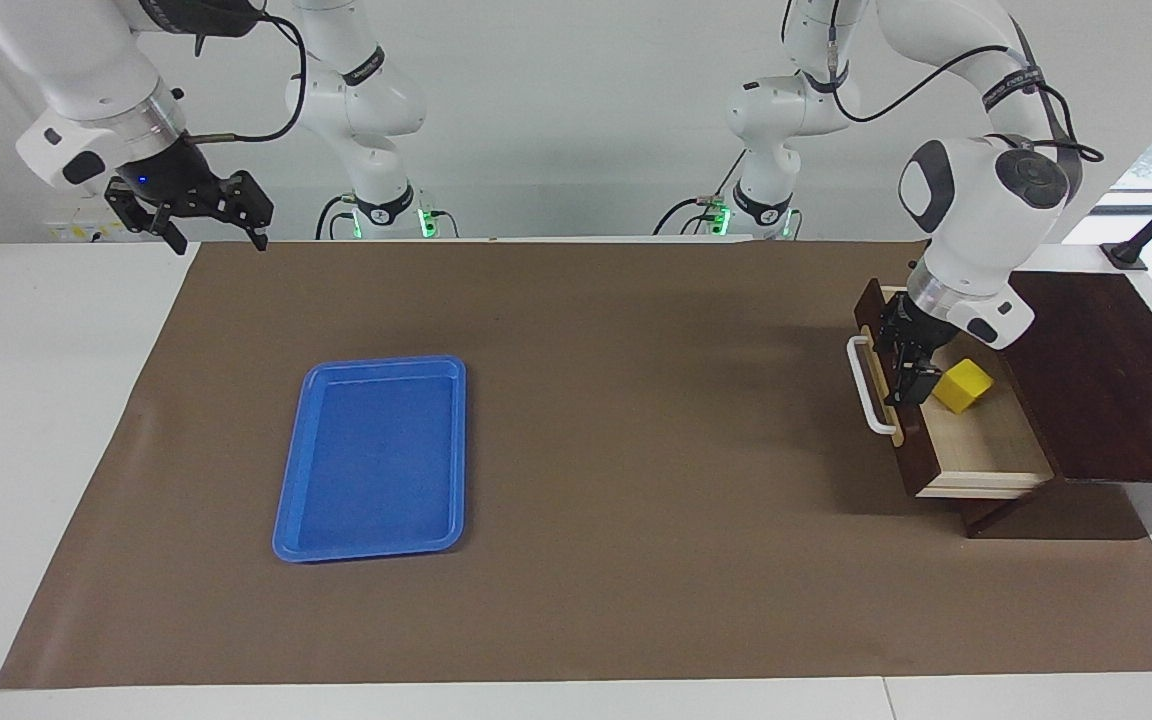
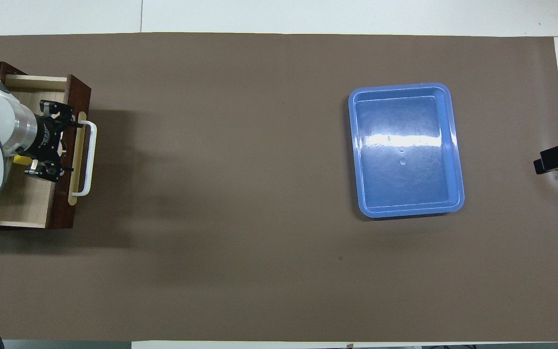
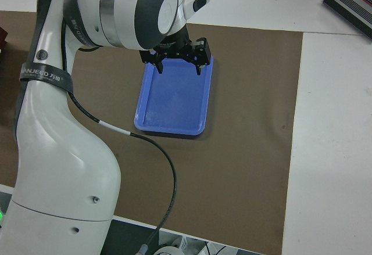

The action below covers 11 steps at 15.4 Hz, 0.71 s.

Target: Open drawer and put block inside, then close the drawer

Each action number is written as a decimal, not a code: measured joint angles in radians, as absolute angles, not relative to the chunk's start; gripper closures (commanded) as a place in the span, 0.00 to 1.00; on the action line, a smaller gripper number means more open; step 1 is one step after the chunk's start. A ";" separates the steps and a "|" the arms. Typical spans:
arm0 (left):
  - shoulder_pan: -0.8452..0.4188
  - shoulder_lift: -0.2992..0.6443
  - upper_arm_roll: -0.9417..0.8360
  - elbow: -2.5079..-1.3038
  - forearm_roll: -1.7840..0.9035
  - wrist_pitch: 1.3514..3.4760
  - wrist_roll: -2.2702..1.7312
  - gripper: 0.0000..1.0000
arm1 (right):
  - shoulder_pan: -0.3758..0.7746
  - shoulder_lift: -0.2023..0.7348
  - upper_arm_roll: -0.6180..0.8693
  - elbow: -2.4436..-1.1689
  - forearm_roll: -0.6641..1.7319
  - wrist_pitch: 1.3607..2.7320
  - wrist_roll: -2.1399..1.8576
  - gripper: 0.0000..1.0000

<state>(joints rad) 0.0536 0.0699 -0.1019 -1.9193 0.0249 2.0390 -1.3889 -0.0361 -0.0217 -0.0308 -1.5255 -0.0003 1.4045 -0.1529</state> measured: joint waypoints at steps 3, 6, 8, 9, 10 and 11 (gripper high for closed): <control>0.127 0.070 -0.100 -1.918 0.047 2.051 -1.282 0.00 | -0.010 -0.022 -0.065 -1.524 0.000 1.392 -0.165 0.00; 0.220 0.070 -0.096 -1.918 0.051 2.054 -1.131 0.00 | -0.013 -0.021 -0.072 -1.534 0.000 1.381 -0.151 0.00; 0.241 0.067 -0.101 -1.919 0.041 2.048 -1.092 0.00 | -0.013 -0.016 -0.072 -1.545 -0.019 1.391 -0.144 0.00; 0.241 0.068 -0.105 -1.919 0.048 2.048 -1.083 0.00 | -0.013 -0.013 -0.072 -1.549 -0.033 1.410 -0.144 0.00; 0.240 0.068 -0.108 -1.919 0.052 2.048 -1.076 0.00 | -0.013 -0.011 -0.072 -1.551 -0.038 1.432 -0.144 0.00; 0.236 0.067 -0.111 -1.918 0.053 2.045 -1.066 0.00 | -0.013 -0.009 -0.072 -1.552 -0.039 1.450 -0.143 0.00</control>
<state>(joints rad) 0.2360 0.0666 -0.1114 -1.9177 0.0528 2.0445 -1.0664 -0.0128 -0.0093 -0.0718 -1.5519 -0.0388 1.4501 -0.1429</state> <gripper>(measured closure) 0.000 0.000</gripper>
